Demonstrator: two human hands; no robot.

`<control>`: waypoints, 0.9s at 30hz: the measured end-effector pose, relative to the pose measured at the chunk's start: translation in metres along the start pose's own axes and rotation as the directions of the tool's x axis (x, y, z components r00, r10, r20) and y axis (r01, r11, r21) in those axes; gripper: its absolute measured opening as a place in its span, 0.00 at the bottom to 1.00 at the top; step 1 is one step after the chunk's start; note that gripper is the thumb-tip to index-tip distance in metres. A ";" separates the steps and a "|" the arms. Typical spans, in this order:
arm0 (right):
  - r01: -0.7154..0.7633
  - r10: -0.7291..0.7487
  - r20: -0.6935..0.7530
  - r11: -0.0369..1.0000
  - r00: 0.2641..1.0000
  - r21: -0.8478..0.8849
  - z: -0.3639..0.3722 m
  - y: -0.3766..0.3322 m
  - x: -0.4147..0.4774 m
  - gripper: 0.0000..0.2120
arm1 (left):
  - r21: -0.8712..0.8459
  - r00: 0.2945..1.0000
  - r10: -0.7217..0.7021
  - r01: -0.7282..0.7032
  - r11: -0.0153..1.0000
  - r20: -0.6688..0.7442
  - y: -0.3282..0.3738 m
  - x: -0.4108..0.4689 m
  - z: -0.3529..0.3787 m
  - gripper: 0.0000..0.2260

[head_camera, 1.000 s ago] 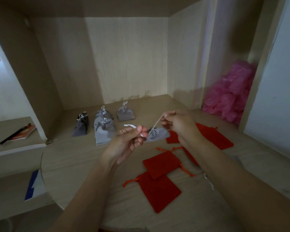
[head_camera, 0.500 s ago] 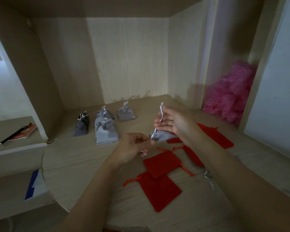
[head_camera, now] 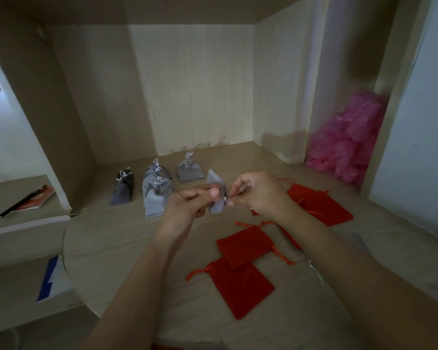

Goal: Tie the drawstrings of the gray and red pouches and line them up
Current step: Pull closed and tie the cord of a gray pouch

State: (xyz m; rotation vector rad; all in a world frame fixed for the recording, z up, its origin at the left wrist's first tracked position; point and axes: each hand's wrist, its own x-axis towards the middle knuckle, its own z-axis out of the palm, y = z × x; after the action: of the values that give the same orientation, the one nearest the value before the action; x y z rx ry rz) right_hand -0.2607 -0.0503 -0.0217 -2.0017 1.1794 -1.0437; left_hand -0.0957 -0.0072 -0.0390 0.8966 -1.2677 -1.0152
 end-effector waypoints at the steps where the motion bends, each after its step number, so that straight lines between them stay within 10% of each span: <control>1: 0.003 -0.003 0.002 1.000 1.000 -0.016 0.001 0.000 0.000 0.13 | -0.016 1.000 0.008 -0.008 1.000 0.005 0.000 0.000 0.000 0.08; 13: 0.153 -0.098 0.175 0.930 0.980 -0.333 0.006 -0.014 -0.012 0.11 | 0.064 0.997 0.054 -0.058 0.996 0.063 -0.005 0.002 0.000 0.09; 19: -0.179 0.023 0.356 0.894 0.934 0.411 -0.004 -0.022 -0.016 0.08 | 0.116 0.999 0.033 -0.033 0.993 -0.003 -0.005 0.002 0.001 0.10; 27: 0.107 -0.133 0.087 0.962 0.987 0.252 0.005 -0.020 -0.017 0.04 | 0.136 0.999 0.003 -0.008 0.991 0.037 -0.005 0.001 0.000 0.10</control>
State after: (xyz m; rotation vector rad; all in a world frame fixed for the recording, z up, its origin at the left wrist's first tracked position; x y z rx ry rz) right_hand -0.2535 -0.0256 -0.0144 -1.9234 0.8376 -1.0752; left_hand -0.0958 -0.0093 -0.0431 0.9817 -1.3826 -0.9534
